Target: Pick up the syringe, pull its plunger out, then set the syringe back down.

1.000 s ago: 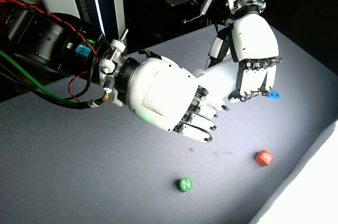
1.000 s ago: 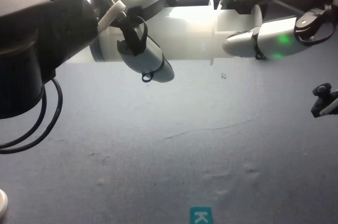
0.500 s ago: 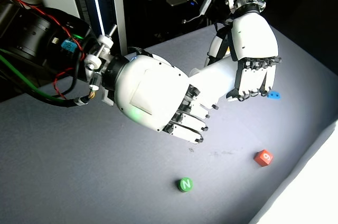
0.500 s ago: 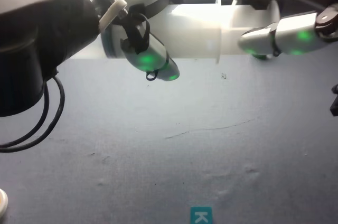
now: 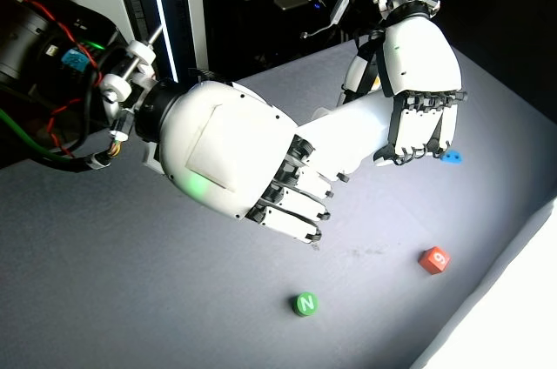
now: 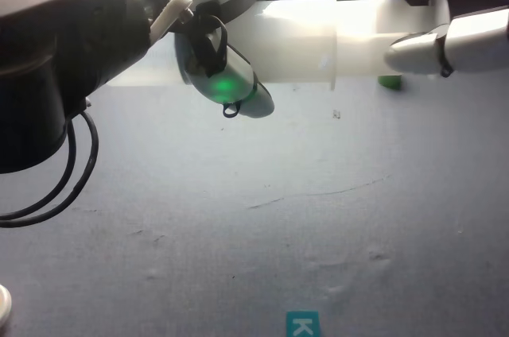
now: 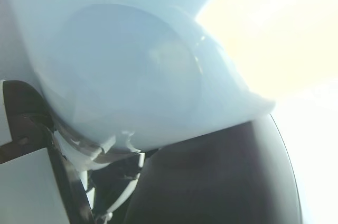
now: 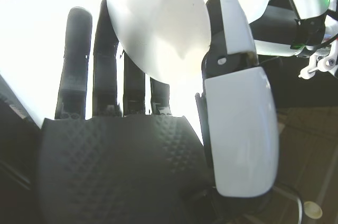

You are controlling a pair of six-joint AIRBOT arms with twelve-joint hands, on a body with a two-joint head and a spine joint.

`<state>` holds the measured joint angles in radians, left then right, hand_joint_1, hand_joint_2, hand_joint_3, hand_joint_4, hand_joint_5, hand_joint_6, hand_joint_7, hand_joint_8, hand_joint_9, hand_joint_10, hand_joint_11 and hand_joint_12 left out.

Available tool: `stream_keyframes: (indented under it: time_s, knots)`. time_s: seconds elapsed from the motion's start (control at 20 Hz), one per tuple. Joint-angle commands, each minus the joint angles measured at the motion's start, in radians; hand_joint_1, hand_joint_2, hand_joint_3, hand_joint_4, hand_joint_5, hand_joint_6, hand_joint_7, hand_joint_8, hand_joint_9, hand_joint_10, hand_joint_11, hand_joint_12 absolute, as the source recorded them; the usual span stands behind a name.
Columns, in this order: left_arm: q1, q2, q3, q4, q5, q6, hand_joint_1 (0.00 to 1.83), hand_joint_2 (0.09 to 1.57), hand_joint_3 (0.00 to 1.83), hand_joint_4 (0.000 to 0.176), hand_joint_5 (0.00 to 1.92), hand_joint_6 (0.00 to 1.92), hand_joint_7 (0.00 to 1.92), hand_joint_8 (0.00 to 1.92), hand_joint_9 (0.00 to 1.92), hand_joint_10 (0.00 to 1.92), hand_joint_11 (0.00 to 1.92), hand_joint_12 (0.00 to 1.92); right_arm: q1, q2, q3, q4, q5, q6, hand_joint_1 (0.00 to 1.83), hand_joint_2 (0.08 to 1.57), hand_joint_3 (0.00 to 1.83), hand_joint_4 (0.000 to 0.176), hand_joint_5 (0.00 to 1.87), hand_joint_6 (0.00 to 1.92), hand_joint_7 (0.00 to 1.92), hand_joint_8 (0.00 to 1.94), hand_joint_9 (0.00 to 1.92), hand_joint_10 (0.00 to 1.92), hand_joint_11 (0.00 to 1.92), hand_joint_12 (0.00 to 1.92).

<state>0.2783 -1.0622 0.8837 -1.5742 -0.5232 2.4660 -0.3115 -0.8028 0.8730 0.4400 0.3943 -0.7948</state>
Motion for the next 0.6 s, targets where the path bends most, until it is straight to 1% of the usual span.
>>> stream_keyframes:
  time_s: [0.0,0.1,0.2,0.25,0.3,0.35,0.4,0.45,0.5,0.55]
  knots:
    - [-0.011,0.007,0.005,0.064,-0.056,0.029,1.2,1.14,0.0,0.023,0.92,1.12,0.95,1.03,0.85,0.79,0.47,1.32,0.02,0.023,0.002,-0.01,0.124,0.0,1.19,1.22,0.0,0.0,0.84,1.13,0.76,1.5,0.58,1.52,0.24,1.73]
    - [-0.011,0.007,0.005,0.064,-0.056,0.029,1.21,1.13,0.0,0.025,0.94,1.08,0.98,0.99,0.86,0.82,0.48,1.32,0.02,0.035,0.001,-0.01,0.119,0.0,1.16,1.23,0.0,0.0,0.81,1.2,0.73,1.52,0.55,1.51,0.21,1.74]
    - [-0.01,0.007,0.005,0.062,-0.056,0.029,1.21,1.14,0.0,0.022,0.92,1.13,0.96,1.02,0.84,0.83,0.46,1.34,0.022,0.045,0.001,-0.01,0.114,0.0,1.19,1.22,0.0,0.0,0.84,1.12,0.77,1.51,0.57,1.52,0.23,1.73]
    - [-0.009,0.007,0.005,0.061,-0.056,0.029,1.21,1.14,0.0,0.022,0.91,1.14,0.95,1.03,0.84,0.83,0.46,1.35,0.024,0.051,0.0,-0.01,0.11,0.0,1.19,1.22,0.0,0.0,0.84,1.12,0.77,1.51,0.57,1.52,0.24,1.72]
    - [-0.007,0.007,0.005,0.061,-0.056,0.029,1.21,1.14,0.0,0.017,0.9,1.16,0.96,1.01,0.83,0.83,0.46,1.35,0.025,0.057,-0.002,-0.01,0.11,0.0,1.17,1.23,0.0,0.0,0.78,1.21,0.77,1.5,0.58,1.51,0.24,1.71]
    - [-0.006,0.007,0.005,0.061,-0.056,0.029,1.33,1.15,0.0,0.0,0.89,1.16,0.96,1.0,0.77,1.24,0.45,1.37,0.026,0.062,-0.004,-0.01,0.108,0.001,1.17,1.23,0.0,0.0,0.76,1.24,0.78,1.49,0.59,1.49,0.25,1.69]
    - [-0.005,0.007,0.005,0.061,-0.056,0.029,1.23,1.14,0.0,0.0,0.91,1.14,0.96,1.0,0.78,1.01,0.46,1.35,0.029,0.068,-0.006,-0.01,0.106,0.001,1.17,1.22,0.0,0.0,0.79,1.21,0.78,1.46,0.61,1.48,0.27,1.69]
    - [-0.005,0.007,0.005,0.061,-0.056,0.029,1.21,1.14,0.0,0.011,0.91,1.14,0.97,1.0,0.82,0.89,0.48,1.33,0.031,0.072,-0.007,-0.01,0.104,0.001,1.18,1.22,0.0,0.0,0.82,1.16,0.76,1.51,0.6,1.5,0.25,1.71]
    - [-0.005,0.007,0.005,0.061,-0.056,0.029,1.33,1.14,0.0,0.0,0.9,1.15,0.98,0.96,0.79,1.23,0.48,1.33,0.034,0.078,-0.009,-0.01,0.102,0.001,1.18,1.22,0.0,0.0,0.83,1.13,0.76,1.53,0.61,1.52,0.25,1.72]
    - [-0.005,0.007,0.005,0.061,-0.056,0.029,1.23,1.14,0.0,0.0,0.91,1.14,0.96,1.01,0.79,1.02,0.47,1.35,0.035,0.084,-0.01,-0.01,0.1,0.001,1.18,1.22,0.0,0.0,0.83,1.12,0.75,1.54,0.6,1.52,0.25,1.72]
